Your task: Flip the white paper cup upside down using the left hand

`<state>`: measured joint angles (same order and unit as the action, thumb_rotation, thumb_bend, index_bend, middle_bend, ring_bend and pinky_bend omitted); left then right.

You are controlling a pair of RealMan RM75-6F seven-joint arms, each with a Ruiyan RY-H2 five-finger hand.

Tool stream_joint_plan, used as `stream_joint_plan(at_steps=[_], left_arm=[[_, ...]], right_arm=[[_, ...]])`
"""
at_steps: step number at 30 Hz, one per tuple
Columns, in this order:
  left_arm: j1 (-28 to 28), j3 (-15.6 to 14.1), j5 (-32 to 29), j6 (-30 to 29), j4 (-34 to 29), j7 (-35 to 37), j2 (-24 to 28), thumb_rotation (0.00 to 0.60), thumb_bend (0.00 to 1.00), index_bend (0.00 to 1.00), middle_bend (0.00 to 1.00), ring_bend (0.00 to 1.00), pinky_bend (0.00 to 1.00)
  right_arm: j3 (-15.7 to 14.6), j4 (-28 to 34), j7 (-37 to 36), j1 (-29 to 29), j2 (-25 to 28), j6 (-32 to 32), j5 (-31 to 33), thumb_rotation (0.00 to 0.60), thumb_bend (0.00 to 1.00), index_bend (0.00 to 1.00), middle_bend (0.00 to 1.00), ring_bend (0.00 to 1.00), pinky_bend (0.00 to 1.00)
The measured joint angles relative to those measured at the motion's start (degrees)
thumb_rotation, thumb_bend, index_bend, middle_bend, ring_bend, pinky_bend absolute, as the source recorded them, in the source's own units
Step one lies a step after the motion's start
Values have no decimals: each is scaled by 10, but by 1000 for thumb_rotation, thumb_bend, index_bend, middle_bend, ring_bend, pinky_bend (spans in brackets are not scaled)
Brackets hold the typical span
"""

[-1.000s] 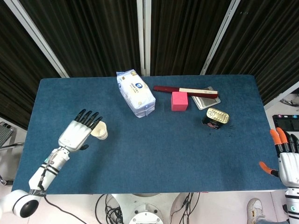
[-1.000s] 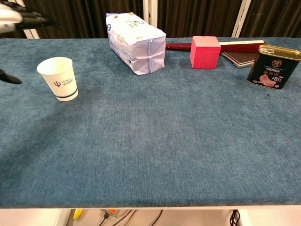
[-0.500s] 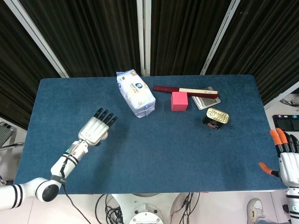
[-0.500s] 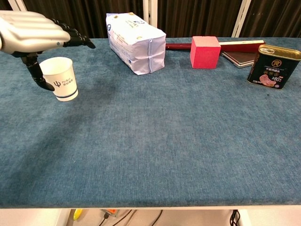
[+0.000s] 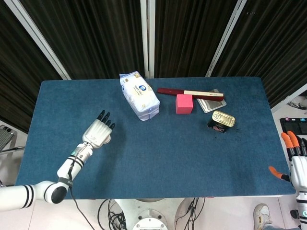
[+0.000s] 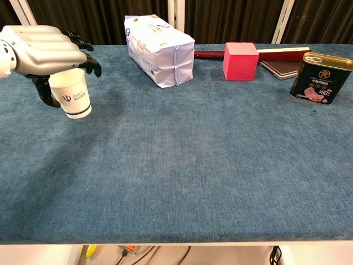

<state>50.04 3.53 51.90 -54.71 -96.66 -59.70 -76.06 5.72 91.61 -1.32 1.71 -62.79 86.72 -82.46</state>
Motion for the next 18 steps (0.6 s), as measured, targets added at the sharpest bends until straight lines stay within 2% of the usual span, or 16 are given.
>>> stream_joint_plan(at_steps=[5,11,15,18], left_arm=[[6,-11,-1,-19,4,-13,-6,600,218,373,373,10,44],[6,-13,2,-28,-2,3,-5,600,245,385,408,36,44],[-4,-6,30,-36,-7,60,-1,600,251,385,415,51,46],[-17,0,61,-44,-7,137,0,600,259,386,418,56,56]], right_arm=[[-1,2,4,0,0,-3,2,600,44,0,0,0,0],[0,4,4,-1,1,-4,6,600,50,0,0,0,0],[0,2,4,0,1,-7,9,600,53,0,0,0,0],[1,0,3,1,0,-10,12,600,54,0,0,0,0]])
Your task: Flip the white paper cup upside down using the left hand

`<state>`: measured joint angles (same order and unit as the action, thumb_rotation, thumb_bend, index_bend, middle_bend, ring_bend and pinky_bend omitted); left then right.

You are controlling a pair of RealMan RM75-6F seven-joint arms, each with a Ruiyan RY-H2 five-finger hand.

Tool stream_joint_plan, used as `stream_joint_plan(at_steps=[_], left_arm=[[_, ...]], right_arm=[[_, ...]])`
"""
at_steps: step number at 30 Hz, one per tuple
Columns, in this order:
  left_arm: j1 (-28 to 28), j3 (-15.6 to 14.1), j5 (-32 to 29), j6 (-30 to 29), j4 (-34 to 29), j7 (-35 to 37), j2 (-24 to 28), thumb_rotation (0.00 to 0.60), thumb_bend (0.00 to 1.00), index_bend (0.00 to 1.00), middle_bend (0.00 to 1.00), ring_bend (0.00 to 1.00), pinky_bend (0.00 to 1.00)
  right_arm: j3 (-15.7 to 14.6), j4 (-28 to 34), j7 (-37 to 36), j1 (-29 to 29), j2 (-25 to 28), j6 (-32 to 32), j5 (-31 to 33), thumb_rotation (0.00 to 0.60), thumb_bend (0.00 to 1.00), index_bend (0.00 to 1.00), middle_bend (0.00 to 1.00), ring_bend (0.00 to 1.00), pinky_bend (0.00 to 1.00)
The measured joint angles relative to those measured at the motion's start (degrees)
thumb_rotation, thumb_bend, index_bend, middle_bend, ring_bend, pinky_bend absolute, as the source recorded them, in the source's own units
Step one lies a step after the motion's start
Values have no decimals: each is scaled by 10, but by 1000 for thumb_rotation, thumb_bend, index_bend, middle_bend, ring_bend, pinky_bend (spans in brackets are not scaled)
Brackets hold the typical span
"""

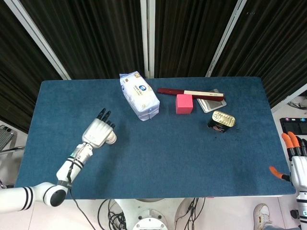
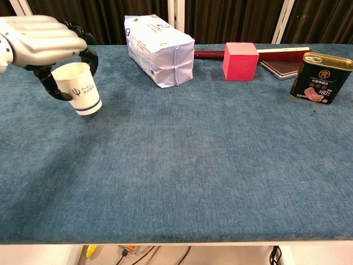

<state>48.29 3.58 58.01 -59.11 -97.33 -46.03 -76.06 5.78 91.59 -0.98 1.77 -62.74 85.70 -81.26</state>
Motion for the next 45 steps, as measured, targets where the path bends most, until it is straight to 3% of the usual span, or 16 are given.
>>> stream_joint_plan(at_steps=[3,9,13,16,19,25,29,32,39,45], left_arm=[[-18,6,33,-8,6,108,-2,600,261,387,421,63,69],[-61,11,101,-24,47,392,-22,600,260,392,427,63,70],[-93,7,158,-41,113,588,-55,600,259,391,423,63,68],[-115,1,199,-53,182,694,-90,600,253,380,405,63,68],[-132,-7,230,-59,248,757,-126,600,249,355,386,62,67],[-150,-18,267,-67,314,797,-166,600,249,299,366,52,65],[-149,-25,279,-59,320,795,-163,600,249,144,247,3,42],[-147,-30,288,-54,318,786,-156,600,249,99,140,0,33],[-147,-33,301,-62,312,754,-145,600,249,86,91,0,32],[-139,-31,311,-62,278,665,-119,600,250,84,60,0,9]], right_arm=[[1,-1,-2,1,-1,-2,2,600,53,0,0,0,0],[0,1,1,3,-2,-6,0,600,54,0,0,0,0],[-1,3,4,4,-2,-6,-1,600,54,0,0,0,0],[-1,3,5,3,-2,-5,-1,600,54,0,0,0,0],[-1,3,4,4,-2,-7,-1,600,54,0,0,0,0],[-4,0,-1,5,2,-12,-4,600,54,0,0,0,0],[-3,-2,-2,6,1,-13,-1,600,54,0,0,0,0],[-3,-2,-2,6,1,-12,-1,600,54,0,0,0,0],[-2,-2,-1,5,0,-10,-1,600,54,0,0,0,0],[-2,-3,0,5,-2,-12,2,600,54,0,0,0,0]])
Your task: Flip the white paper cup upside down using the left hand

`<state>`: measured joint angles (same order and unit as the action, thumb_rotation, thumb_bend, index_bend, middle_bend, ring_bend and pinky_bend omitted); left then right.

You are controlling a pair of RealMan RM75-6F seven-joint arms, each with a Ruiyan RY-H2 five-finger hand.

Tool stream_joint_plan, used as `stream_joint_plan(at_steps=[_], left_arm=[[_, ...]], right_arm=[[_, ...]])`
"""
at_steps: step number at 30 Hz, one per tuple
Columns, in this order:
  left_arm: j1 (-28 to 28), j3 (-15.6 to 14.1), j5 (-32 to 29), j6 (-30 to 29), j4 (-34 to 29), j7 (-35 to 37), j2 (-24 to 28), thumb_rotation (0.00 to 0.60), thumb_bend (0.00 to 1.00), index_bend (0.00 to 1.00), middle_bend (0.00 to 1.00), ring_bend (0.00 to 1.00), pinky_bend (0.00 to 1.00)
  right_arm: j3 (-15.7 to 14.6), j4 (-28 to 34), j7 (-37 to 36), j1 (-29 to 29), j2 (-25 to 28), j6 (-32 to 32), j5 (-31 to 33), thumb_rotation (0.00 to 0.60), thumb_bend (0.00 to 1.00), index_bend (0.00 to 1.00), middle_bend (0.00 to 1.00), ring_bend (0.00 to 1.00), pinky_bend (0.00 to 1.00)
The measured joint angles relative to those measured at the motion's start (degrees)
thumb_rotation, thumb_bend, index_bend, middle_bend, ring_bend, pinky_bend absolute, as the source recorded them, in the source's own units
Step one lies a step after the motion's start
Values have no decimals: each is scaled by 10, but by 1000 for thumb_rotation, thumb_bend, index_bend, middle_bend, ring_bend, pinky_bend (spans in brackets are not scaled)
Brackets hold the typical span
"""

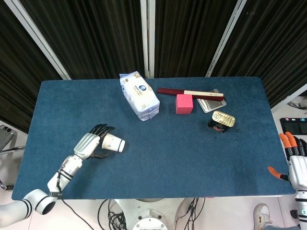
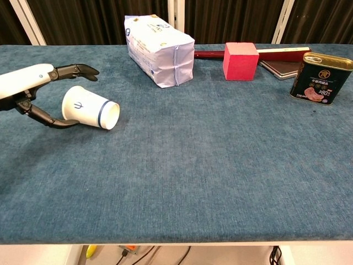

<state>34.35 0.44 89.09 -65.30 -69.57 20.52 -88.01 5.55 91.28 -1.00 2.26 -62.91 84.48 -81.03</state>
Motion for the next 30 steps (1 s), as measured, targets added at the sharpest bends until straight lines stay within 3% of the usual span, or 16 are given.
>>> stream_joint_plan(at_steps=[3,9,13,19,23,30], left_arm=[[10,5,-9,19,-40,-90,25,600,243,73,22,0,0],[33,25,-68,59,-161,-351,70,600,193,73,40,0,0],[59,36,-138,85,-234,-539,87,600,190,76,55,0,0],[113,46,-248,105,-276,-744,81,600,190,96,106,0,0],[151,42,-275,111,-263,-804,59,600,189,121,139,0,0],[167,27,-269,117,-201,-807,28,600,190,203,229,0,0]], right_arm=[[-2,2,4,1,-1,-4,0,600,54,0,0,0,0],[0,0,1,2,-3,-6,4,600,55,0,0,0,0],[2,-4,-6,3,-2,-7,6,600,57,0,0,0,0],[1,-11,-17,3,-2,-12,8,600,60,0,0,0,0],[2,-15,-23,4,-2,-16,11,600,61,0,0,0,0],[2,-17,-28,4,-2,-17,12,600,65,0,0,0,0]])
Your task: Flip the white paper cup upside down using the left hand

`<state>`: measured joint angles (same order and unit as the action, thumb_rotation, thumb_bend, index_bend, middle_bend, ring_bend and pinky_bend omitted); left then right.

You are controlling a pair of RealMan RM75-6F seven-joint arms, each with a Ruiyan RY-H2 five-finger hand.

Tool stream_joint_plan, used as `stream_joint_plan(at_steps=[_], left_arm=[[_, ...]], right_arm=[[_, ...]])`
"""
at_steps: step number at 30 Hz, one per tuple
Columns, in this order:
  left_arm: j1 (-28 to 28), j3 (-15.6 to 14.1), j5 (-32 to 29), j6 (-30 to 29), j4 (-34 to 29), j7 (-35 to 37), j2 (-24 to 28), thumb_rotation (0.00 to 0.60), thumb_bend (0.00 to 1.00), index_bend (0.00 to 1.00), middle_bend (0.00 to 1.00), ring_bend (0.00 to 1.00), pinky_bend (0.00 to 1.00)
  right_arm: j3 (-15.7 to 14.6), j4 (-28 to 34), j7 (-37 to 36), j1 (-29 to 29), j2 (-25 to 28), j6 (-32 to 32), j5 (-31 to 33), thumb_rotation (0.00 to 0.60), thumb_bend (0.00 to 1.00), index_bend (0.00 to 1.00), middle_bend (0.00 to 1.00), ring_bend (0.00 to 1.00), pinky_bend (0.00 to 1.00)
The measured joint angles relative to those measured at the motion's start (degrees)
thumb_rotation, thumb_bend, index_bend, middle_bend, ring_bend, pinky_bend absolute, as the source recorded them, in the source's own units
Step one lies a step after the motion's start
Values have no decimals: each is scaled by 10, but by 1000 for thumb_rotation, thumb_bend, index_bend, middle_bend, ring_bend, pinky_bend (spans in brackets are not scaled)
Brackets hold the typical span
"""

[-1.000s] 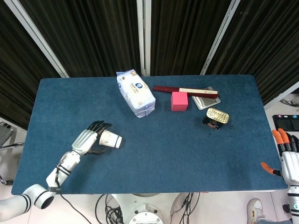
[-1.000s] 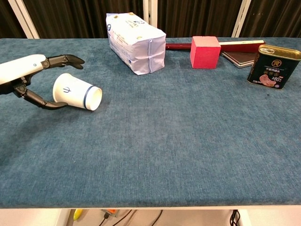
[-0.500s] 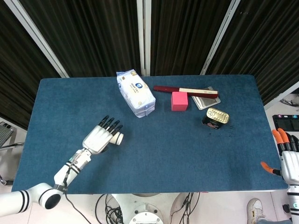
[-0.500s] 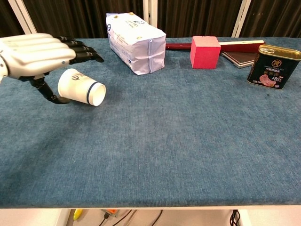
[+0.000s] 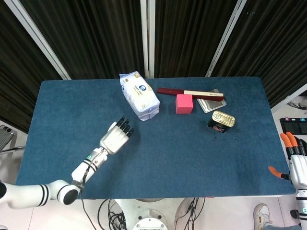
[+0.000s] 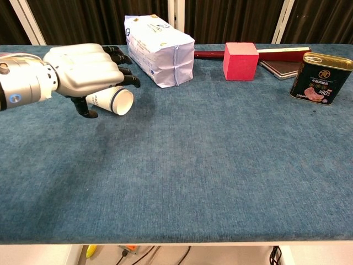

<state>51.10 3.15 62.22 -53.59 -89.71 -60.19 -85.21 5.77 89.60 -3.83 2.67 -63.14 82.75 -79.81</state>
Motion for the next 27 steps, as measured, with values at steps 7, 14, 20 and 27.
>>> stream_joint_plan(at_steps=[7,14,20,27], left_arm=[[3,-13,48,-9,46,31,-18,600,190,295,327,0,0],[0,-21,121,-31,93,97,-34,600,197,440,473,85,44],[-14,-20,172,-75,125,193,-46,600,203,461,491,108,46],[-53,3,171,-125,114,376,-45,600,217,463,491,119,62]], right_arm=[[1,-1,-2,0,-1,-3,5,600,75,0,0,0,0],[0,-2,-3,0,0,-7,7,600,77,0,0,0,0],[2,-7,-11,-1,0,-5,9,600,79,0,0,0,0],[2,-13,-20,-3,0,-5,10,600,80,0,0,0,0]])
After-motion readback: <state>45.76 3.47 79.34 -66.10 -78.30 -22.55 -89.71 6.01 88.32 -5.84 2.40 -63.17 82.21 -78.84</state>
